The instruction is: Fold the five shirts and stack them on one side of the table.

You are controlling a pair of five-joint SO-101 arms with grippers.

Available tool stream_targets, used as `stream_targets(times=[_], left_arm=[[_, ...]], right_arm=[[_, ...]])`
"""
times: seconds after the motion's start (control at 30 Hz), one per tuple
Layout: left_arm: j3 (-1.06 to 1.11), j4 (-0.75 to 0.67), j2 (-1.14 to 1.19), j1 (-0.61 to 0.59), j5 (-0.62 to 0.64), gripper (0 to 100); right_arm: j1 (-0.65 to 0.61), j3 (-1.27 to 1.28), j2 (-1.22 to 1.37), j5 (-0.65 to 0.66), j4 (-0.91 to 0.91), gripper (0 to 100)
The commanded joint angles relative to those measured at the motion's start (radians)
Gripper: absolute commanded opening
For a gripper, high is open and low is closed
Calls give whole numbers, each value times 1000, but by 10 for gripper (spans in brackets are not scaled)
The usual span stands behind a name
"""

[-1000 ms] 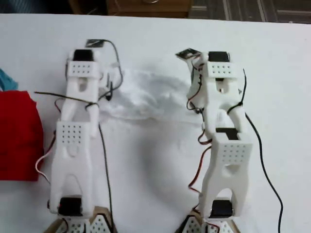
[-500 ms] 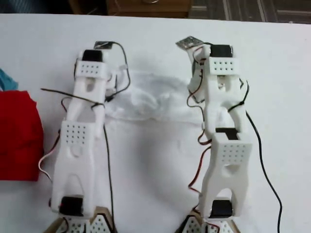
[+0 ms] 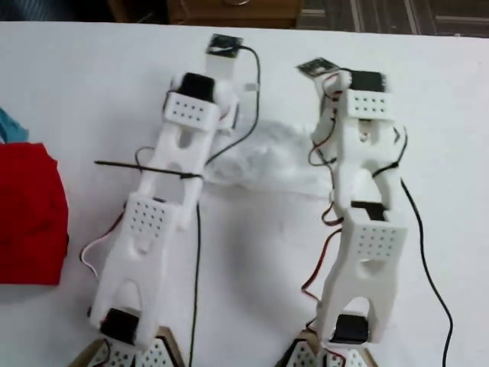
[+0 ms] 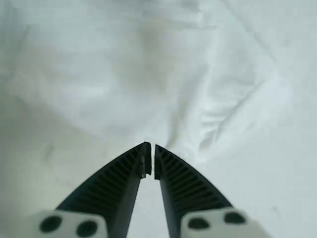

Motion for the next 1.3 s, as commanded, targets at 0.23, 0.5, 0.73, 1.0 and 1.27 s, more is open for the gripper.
stream_targets(times=[0.23, 0.5, 0.73, 1.0, 1.27], left_arm=[[-36, -219, -69, 276, -71, 24], [7, -361, -51, 439, -253, 24], [31, -376, -14, 450, -276, 90], [30, -364, -115, 422, -273, 217], [31, -308, -295, 224, -43, 217]], right_arm=[[223, -29, -199, -3, 18, 19], [429, -28, -291, -2, 18, 19], [492, -28, -294, 5, 15, 19], [475, -28, -292, 74, 10, 19], [410, -26, -196, 68, 16, 19]])
